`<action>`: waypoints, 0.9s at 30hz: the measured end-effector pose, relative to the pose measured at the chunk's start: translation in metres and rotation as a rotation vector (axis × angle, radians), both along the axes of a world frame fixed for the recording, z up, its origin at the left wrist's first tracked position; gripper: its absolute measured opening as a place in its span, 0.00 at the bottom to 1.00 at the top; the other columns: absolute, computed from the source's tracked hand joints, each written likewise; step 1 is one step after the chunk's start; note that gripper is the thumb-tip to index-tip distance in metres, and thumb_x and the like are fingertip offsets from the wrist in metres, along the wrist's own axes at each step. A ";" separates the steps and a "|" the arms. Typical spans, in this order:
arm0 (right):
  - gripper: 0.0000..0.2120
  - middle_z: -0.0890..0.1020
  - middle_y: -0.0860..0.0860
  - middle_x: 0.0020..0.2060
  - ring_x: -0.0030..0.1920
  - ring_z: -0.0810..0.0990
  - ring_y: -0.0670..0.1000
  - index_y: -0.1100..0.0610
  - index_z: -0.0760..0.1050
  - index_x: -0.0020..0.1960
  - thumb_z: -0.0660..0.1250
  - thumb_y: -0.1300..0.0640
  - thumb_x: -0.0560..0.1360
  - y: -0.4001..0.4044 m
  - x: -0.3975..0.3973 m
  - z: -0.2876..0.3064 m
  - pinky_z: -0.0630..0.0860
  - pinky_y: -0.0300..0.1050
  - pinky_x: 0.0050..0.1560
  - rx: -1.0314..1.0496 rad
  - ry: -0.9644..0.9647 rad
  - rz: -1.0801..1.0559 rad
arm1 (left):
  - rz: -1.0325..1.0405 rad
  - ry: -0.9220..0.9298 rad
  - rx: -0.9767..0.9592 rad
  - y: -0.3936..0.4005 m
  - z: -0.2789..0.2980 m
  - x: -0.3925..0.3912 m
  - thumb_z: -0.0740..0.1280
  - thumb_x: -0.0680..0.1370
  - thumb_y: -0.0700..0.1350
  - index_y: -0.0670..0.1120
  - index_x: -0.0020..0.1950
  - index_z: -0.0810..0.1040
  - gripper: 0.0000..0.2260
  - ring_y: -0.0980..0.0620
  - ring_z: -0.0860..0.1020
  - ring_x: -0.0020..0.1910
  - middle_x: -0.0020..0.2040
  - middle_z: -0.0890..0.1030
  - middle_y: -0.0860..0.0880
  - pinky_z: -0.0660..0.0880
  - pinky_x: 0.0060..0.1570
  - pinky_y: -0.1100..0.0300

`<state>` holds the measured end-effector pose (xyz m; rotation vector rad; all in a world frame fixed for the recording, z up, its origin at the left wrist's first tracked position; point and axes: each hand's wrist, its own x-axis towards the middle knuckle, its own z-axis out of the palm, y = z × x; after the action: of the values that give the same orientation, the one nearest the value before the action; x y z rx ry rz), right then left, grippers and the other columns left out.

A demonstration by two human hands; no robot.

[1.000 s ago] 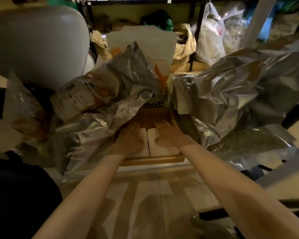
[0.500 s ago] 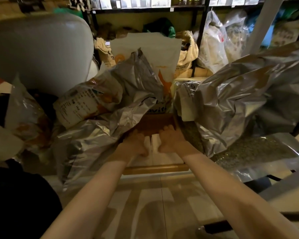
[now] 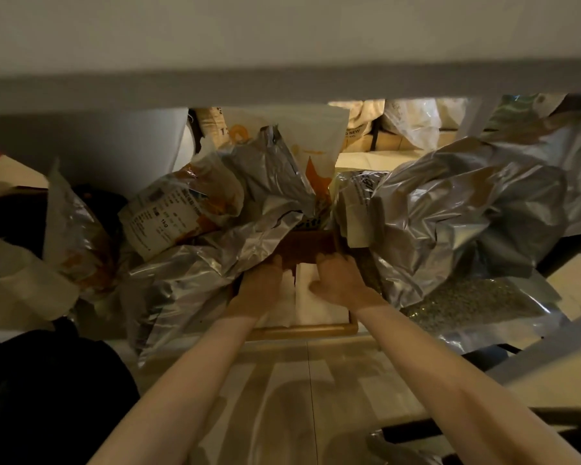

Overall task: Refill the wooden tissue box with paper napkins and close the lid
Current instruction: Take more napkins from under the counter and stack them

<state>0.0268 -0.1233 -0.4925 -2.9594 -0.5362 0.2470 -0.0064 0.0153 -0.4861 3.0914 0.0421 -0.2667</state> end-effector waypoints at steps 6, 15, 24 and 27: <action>0.18 0.75 0.55 0.61 0.64 0.70 0.57 0.57 0.72 0.61 0.61 0.53 0.73 -0.011 -0.026 0.034 0.63 0.52 0.64 0.011 -0.011 0.044 | -0.019 -0.002 0.003 -0.010 0.040 -0.031 0.53 0.80 0.40 0.41 0.59 0.76 0.14 0.44 0.76 0.59 0.60 0.78 0.42 0.72 0.56 0.54; 0.15 0.77 0.56 0.55 0.59 0.74 0.58 0.56 0.71 0.59 0.61 0.53 0.73 -0.041 -0.104 0.124 0.69 0.51 0.55 0.035 0.053 0.077 | -0.038 0.084 -0.026 -0.021 0.132 -0.103 0.60 0.76 0.39 0.46 0.57 0.76 0.11 0.45 0.77 0.55 0.56 0.79 0.45 0.74 0.51 0.55; 0.09 0.78 0.52 0.39 0.40 0.77 0.53 0.58 0.75 0.47 0.63 0.53 0.71 -0.078 -0.188 0.273 0.70 0.44 0.35 0.111 0.154 0.166 | -0.115 0.249 -0.168 -0.040 0.271 -0.177 0.67 0.73 0.40 0.46 0.41 0.78 0.02 0.50 0.77 0.41 0.41 0.79 0.48 0.73 0.37 0.62; 0.11 0.80 0.54 0.38 0.38 0.77 0.53 0.60 0.75 0.49 0.62 0.54 0.72 -0.086 -0.207 0.321 0.70 0.43 0.34 0.131 0.113 0.207 | -0.151 0.251 -0.234 -0.044 0.317 -0.190 0.66 0.71 0.39 0.47 0.29 0.67 0.13 0.53 0.68 0.30 0.30 0.69 0.51 0.63 0.29 0.63</action>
<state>-0.1804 -0.2096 -0.1711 -2.7448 -0.8104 0.3814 -0.1966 -0.0289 -0.1694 2.8138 -0.2008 -0.6162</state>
